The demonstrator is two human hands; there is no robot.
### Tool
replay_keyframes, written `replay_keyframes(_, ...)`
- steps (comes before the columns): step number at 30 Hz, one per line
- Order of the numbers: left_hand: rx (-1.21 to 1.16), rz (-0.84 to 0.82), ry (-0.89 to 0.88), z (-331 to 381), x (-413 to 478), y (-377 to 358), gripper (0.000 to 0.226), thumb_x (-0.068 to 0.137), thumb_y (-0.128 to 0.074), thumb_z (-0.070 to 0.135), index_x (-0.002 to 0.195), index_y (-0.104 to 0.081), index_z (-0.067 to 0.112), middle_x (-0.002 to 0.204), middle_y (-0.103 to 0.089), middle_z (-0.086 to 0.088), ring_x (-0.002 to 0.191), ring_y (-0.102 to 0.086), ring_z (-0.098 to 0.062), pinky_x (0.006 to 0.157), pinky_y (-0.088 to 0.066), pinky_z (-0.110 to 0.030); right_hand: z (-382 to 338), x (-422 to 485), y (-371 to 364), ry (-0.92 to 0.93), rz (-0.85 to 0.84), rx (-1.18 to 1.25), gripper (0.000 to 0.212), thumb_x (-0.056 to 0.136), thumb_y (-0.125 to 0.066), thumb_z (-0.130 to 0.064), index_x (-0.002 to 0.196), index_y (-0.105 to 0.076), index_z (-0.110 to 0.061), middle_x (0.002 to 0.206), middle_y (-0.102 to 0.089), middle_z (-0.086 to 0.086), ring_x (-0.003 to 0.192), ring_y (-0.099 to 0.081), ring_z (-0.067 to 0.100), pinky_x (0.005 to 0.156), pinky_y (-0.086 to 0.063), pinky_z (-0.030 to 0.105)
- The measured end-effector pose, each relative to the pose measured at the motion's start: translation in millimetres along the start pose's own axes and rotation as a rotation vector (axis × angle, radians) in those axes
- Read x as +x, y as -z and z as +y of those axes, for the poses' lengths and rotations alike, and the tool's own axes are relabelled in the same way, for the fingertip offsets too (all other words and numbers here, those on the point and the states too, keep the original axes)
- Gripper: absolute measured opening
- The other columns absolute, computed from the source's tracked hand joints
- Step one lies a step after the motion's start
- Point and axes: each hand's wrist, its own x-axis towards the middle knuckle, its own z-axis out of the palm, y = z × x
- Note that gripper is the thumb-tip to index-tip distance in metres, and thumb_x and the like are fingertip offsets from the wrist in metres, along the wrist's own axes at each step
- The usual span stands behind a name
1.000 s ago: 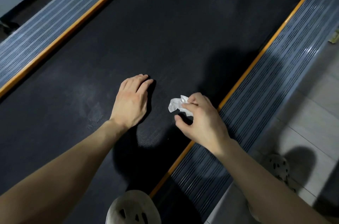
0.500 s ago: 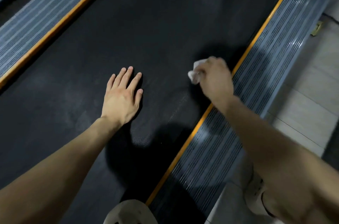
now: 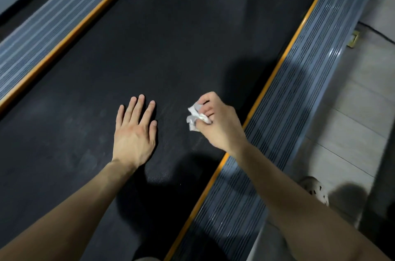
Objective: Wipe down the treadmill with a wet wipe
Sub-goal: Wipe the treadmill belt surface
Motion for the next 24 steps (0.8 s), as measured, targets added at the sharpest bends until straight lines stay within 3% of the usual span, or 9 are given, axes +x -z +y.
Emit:
replay_keyframes(2,0.001,0.005,0.003,-0.2,-0.4,-0.9,0.056,0.113,-0.032,0.036,0.166,-0.034,0.019,0.176,-0.022,-0.01,0.165,-0.011,-0.026,0.131,-0.016,-0.056,-6.9,-1.2,7.5,-0.206,-0.122,0.538,0.044,0.084,-0.078,-0.002,0.12,-0.066,-0.025,0.105,-0.079,-0.002,0.1,-0.076,0.013,0.091,-0.062,0.031)
replay_keyframes(4,-0.001,0.005,-0.001,-0.6,-0.3,-1.1,0.056,0.113,-0.032,0.036,0.166,-0.034,0.019,0.176,-0.022,-0.01,0.165,-0.012,-0.026,0.131,-0.016,-0.056,-4.5,2.4,12.9,-0.341,-0.18,0.688,0.049,0.087,-0.075,0.004,0.131,-0.067,-0.017,0.109,-0.081,0.002,0.104,-0.077,0.014,0.094,-0.063,0.033)
replay_keyframes(6,-0.005,0.009,-0.007,-0.5,0.3,-1.0,0.056,0.113,-0.032,0.036,0.166,-0.034,0.019,0.176,-0.021,-0.01,0.165,-0.011,-0.026,0.131,-0.016,-0.056,5.2,3.9,14.5,-0.321,-0.12,0.369,0.045,0.089,-0.074,0.0,0.131,-0.069,-0.018,0.104,-0.08,-0.005,0.099,-0.076,0.007,0.094,-0.063,0.031)
replay_keyframes(8,-0.005,0.013,-0.004,-0.9,0.2,-1.7,0.056,0.113,-0.032,0.035,0.166,-0.034,0.019,0.176,-0.021,-0.009,0.165,-0.011,-0.026,0.131,-0.016,-0.056,13.6,2.5,10.7,-0.147,0.0,0.028,0.033,0.093,-0.067,-0.004,0.121,-0.075,-0.022,0.095,-0.076,-0.01,0.093,-0.071,0.004,0.085,-0.059,0.025)
replay_keyframes(12,-0.007,0.006,-0.007,-1.3,-0.1,-1.6,0.056,0.113,-0.032,0.036,0.167,-0.033,0.019,0.177,-0.02,-0.009,0.165,-0.01,-0.026,0.131,-0.015,-0.056,19.4,-11.1,-4.1,0.225,0.066,-0.359,0.025,0.097,-0.058,-0.011,0.108,-0.08,-0.015,0.099,-0.066,-0.005,0.101,-0.058,0.016,0.08,-0.057,0.034)
replay_keyframes(15,-0.017,0.008,-0.001,-1.1,0.7,-1.2,0.056,0.113,-0.034,0.036,0.166,-0.034,0.019,0.177,-0.02,-0.009,0.165,-0.011,-0.026,0.131,-0.015,-0.056,26.8,-27.7,-12.2,0.297,0.061,-0.335,0.022,0.092,-0.069,-0.001,0.108,-0.081,-0.01,0.106,-0.058,-0.005,0.103,-0.057,0.015,0.082,-0.057,0.026)
replay_keyframes(18,-0.023,0.009,-0.004,0.0,0.4,-1.6,0.056,0.113,-0.034,0.036,0.166,-0.034,0.019,0.177,-0.021,-0.009,0.165,-0.012,-0.027,0.131,-0.015,-0.057,32.8,-44.3,-10.2,0.364,0.015,-0.299,0.015,0.093,-0.076,-0.012,0.106,-0.082,-0.007,0.116,-0.058,-0.003,0.105,-0.057,0.014,0.082,-0.056,0.022)
replay_keyframes(22,-0.018,0.004,0.001,1.2,1.2,1.3,0.056,0.112,-0.034,0.036,0.166,-0.035,0.018,0.176,-0.022,-0.011,0.165,-0.013,-0.028,0.131,-0.015,-0.057,26.6,-50.4,-13.0,0.242,0.088,-0.249,0.005,0.094,-0.079,-0.013,0.098,-0.076,-0.011,0.111,-0.06,-0.004,0.1,-0.061,0.016,0.081,-0.057,0.029)
replay_keyframes(24,-0.022,0.011,0.019,5.0,2.6,3.4,0.056,0.11,-0.037,0.034,0.164,-0.038,0.017,0.175,-0.026,-0.012,0.164,-0.016,-0.029,0.131,-0.016,-0.057,21.9,-47.5,-16.3,0.136,0.126,-0.215,0.034,0.09,-0.081,-0.01,0.118,-0.064,-0.018,0.109,-0.058,-0.004,0.095,-0.061,0.017,0.08,-0.057,0.033)
